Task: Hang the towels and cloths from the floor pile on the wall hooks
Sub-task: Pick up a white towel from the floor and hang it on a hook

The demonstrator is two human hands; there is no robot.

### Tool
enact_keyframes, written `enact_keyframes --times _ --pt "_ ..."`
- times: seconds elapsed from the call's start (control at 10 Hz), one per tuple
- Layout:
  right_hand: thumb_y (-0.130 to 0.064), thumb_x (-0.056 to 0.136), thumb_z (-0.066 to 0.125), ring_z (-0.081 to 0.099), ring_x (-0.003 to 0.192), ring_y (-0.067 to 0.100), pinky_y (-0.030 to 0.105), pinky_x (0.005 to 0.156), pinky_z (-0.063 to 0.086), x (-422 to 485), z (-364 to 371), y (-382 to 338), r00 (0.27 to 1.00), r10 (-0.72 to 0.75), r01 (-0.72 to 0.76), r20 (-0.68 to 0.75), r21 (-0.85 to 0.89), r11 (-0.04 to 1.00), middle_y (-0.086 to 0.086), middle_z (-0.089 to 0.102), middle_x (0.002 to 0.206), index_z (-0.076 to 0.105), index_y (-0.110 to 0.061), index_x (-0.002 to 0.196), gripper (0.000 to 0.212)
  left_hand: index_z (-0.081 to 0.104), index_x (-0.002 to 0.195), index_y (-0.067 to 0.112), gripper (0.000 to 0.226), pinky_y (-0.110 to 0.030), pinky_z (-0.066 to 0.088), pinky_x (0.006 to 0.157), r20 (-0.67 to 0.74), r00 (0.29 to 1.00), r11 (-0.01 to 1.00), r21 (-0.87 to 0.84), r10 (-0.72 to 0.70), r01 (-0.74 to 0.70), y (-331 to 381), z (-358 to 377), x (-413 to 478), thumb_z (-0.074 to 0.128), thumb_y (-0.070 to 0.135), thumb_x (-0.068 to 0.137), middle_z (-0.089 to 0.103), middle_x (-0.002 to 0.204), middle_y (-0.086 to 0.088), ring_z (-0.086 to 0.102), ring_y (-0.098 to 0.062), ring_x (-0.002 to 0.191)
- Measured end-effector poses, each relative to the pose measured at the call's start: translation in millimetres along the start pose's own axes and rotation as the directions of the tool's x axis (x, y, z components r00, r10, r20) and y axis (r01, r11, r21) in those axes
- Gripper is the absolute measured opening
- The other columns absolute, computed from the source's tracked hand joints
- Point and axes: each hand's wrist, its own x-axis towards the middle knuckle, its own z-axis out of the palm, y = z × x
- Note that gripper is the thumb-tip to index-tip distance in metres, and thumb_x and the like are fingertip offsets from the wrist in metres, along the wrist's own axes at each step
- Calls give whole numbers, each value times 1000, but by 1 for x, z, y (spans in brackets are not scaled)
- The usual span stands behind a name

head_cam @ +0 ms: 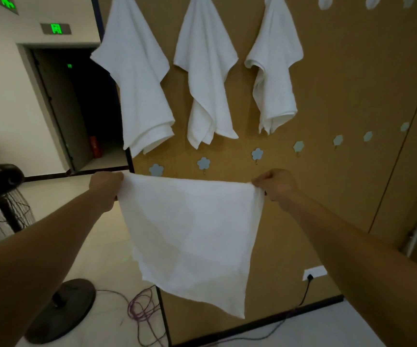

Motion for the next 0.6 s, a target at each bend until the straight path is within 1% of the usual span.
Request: enact_keyframes --times 0.1,0.2,0.3,0.4,0.5,0.6 --pt "-21 78 74 63 81 19 36 74 54 6 4 0 999 -37 38 -13 59 998 2 69 85 66 -17 74 10 49 75 14 20 -45 50 92 -85 996 998 58 -16 21 -8 -3 6 49 10 95 51 81 -7 56 -25 83" --pt "-16 79 74 64 86 19 35 81 54 11 8 -2 999 -48 49 -7 126 991 4 70 92 67 -15 77 7 55 83 4 11 -40 51 75 -150 988 997 70 -26 37 -13 -9 14 48 4 91 50 84 -14 53 -30 91" --pt "-13 80 73 62 75 16 30 66 52 13 15 -8 1000 -21 21 -2 239 971 4 69 90 65 -17 73 11 57 79 9 13 -35 45 67 -153 988 996 77 -28 40 -15 -12 16 53 10 91 49 88 -12 48 -28 88" --pt "-13 84 71 61 53 11 23 46 44 12 20 -12 999 4 -18 43 317 948 2 68 81 65 -17 77 10 58 95 8 7 -37 43 76 -78 994 990 117 -75 84 -17 -14 21 57 14 92 52 103 -13 49 -28 95" --pt "-8 86 70 67 57 14 22 49 52 10 20 -10 994 -14 -29 106 386 922 6 69 83 66 -9 86 4 56 85 10 10 -39 44 79 -62 990 988 84 -126 131 -15 -16 19 63 15 89 53 104 -13 51 -28 96" --pt "-4 84 71 66 61 17 24 57 58 10 18 -5 994 15 -57 104 418 907 9 69 88 67 -3 90 7 58 79 12 11 -40 43 76 3 986 984 69 -165 164 -15 -16 18 68 15 82 57 104 -13 52 -27 93"
